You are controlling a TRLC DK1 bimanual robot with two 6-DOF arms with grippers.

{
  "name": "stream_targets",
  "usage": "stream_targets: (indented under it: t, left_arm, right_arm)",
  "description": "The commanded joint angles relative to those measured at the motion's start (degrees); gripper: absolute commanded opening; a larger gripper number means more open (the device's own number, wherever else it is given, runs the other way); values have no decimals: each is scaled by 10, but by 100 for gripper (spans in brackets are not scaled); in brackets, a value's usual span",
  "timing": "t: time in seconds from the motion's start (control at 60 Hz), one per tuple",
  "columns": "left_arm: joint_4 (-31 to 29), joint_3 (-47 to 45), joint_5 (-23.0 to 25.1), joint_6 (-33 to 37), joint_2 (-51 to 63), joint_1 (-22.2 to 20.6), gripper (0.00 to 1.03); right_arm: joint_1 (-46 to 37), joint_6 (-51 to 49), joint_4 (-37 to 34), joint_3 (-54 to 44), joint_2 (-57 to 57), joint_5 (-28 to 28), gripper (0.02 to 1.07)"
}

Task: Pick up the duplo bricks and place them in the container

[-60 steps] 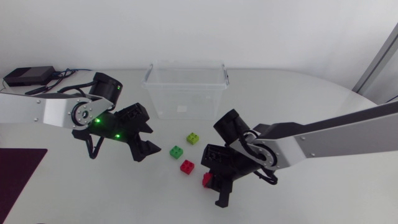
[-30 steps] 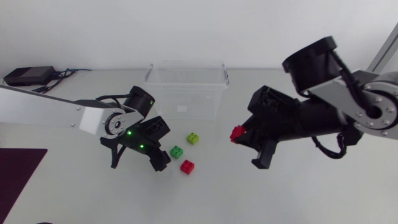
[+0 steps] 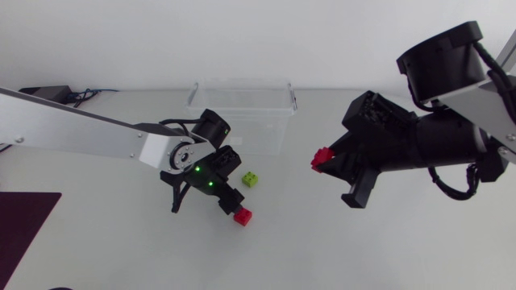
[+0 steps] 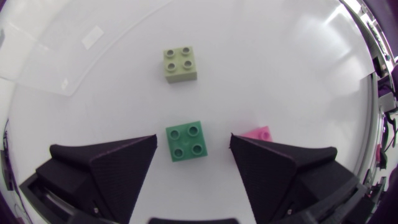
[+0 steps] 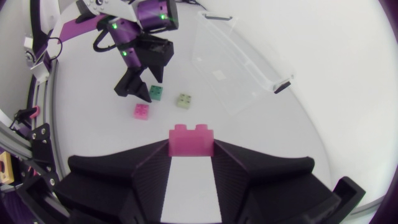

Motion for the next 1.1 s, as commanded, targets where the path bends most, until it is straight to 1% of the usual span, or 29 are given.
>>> stream_targets:
  t: [0.0, 0.1, 0.133, 0.15, 0.167, 0.217, 0.317, 0.45, 0.55, 0.717, 0.817, 0.95, 1.083]
  left_arm:
    - [-11, 19, -16, -19, 31, -1, 82]
    - [-10, 22, -18, -27, 48, 1, 73]
    - [-10, 24, -18, -27, 52, 1, 65]
    - [-10, 24, -18, -29, 53, 2, 56]
    - [-10, 25, -18, -30, 54, 5, 51]
    - [-10, 24, -18, -30, 54, 5, 47]
    - [-10, 24, -16, -33, 53, 6, 33]
    - [-10, 13, -16, -32, 24, 6, 30]
    - [-12, 8, -16, -30, -6, 16, 30]
    - [-42, 3, -16, -17, -66, 41, 30]
    - [-47, -1, -7, -9, -108, 58, 30]
    - [-47, 4, 5, 3, -152, 79, 30]
    - [-43, 23, 22, 7, -177, 105, 30]
  right_arm:
    - [-8, 3, -13, 28, -10, 3, 36]
    - [-10, 2, -19, 43, -11, 2, 36]
    - [-11, 2, -19, 48, -9, 3, 36]
    - [-11, 2, -18, 51, -8, 2, 36]
    - [-12, 3, -17, 61, -1, 2, 36]
    - [-13, 3, -12, 71, 11, 1, 36]
    - [-15, 15, 21, 98, 53, -1, 36]
    - [-18, 38, 71, 152, 135, -7, 36]
    - [-22, 51, 106, 200, 203, -8, 36]
    - [-23, 69, 130, 282, 305, -14, 36]
    - [-22, 76, 137, 327, 350, -14, 36]
    - [-26, 80, 150, 364, 392, -15, 36]
    - [-34, 84, 162, 409, 441, -15, 36]
